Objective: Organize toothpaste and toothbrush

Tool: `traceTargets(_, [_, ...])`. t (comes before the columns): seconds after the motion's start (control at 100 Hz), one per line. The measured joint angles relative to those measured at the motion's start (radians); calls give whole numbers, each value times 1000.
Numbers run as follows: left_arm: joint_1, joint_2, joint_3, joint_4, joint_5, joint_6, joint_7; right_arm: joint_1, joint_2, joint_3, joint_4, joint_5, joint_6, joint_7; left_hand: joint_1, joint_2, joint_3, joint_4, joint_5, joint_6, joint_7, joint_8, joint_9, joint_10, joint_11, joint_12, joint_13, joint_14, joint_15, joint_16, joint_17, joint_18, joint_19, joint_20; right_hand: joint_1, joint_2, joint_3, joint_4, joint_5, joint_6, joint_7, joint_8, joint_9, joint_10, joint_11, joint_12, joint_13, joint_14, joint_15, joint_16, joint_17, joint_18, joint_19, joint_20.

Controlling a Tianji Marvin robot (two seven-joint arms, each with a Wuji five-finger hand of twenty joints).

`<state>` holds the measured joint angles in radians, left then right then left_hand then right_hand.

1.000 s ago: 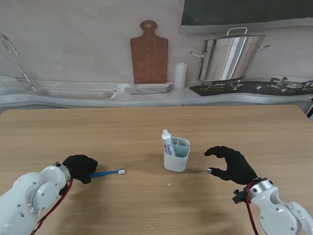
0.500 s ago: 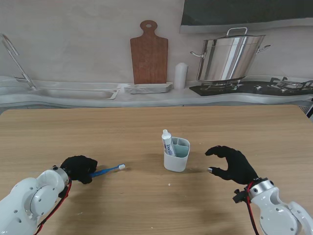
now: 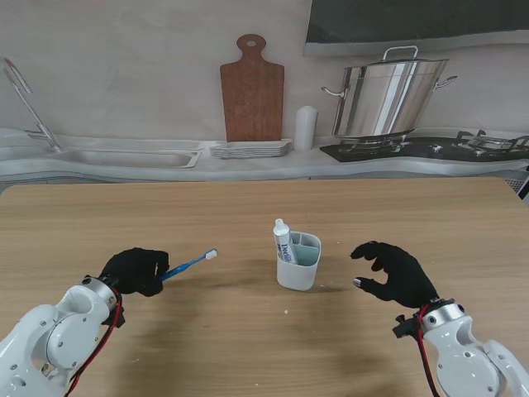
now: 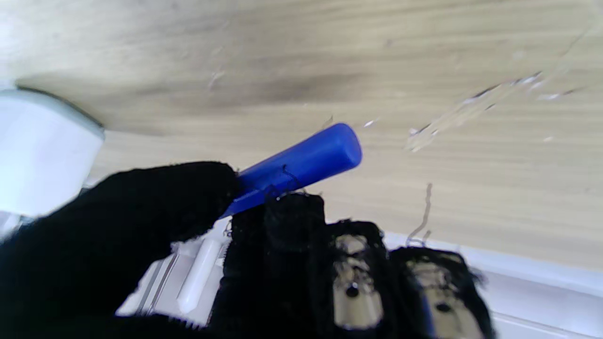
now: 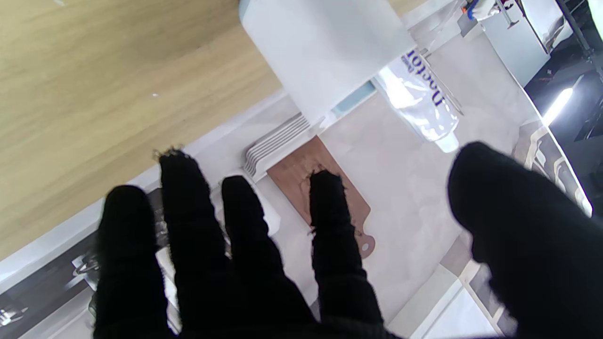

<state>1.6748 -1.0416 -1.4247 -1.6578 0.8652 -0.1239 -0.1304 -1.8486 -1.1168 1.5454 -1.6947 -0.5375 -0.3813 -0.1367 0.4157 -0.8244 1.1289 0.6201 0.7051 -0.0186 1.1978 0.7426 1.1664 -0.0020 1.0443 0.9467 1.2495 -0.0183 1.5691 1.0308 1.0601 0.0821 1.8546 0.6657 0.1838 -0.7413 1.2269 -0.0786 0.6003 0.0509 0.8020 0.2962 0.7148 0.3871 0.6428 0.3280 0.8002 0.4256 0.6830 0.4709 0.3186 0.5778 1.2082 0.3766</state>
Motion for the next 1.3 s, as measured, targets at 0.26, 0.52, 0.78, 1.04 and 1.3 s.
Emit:
traceTargets(0.26, [21,-19,11,-84,-145,49,60,0,-2,-42,-67,83,21,16,11,-5,-1,0,0,0,-4,-7,0,6,0,0,0,6,0,0,0,2,0,0,2,-79,13,-3,0,0,41,25,71,1,116,48,138,-25,167,99,161,-21,131,117])
traceTargets(0.52, [45,-41,28,-155,-215,62,114,16,3,-117,-139,65,43,58,22,-16,-1,0,0,0,-6,-11,0,13,-15,0,0,12,0,0,0,5,1,0,16,-134,12,-14,-43,-4,85,54,71,-24,203,77,208,-98,248,117,254,-84,174,146])
traceTargets(0.78, [67,-59,58,-222,-314,70,167,68,9,-202,-197,132,124,111,41,-37,-1,0,0,0,-6,-16,0,23,-15,0,0,19,0,0,2,16,2,0,16,-181,32,-24,-108,-4,123,69,70,-36,284,103,240,-143,340,147,306,-117,230,171])
traceTargets(1.04, [76,-73,94,-263,-357,43,207,143,8,-291,-206,139,180,102,44,-38,-1,0,1,0,-6,-21,0,25,-16,0,0,21,0,0,2,17,3,0,34,-211,61,-37,-172,20,156,82,71,-50,330,123,272,-175,376,148,350,-130,254,172])
traceTargets(1.3, [67,-78,125,-270,-388,7,218,206,-1,-361,-195,148,210,83,54,-50,-1,-3,1,0,-6,-22,0,30,-18,0,0,24,0,-1,2,18,2,0,34,-231,71,-46,-239,24,184,84,71,-73,366,135,292,-199,399,148,366,-153,269,172])
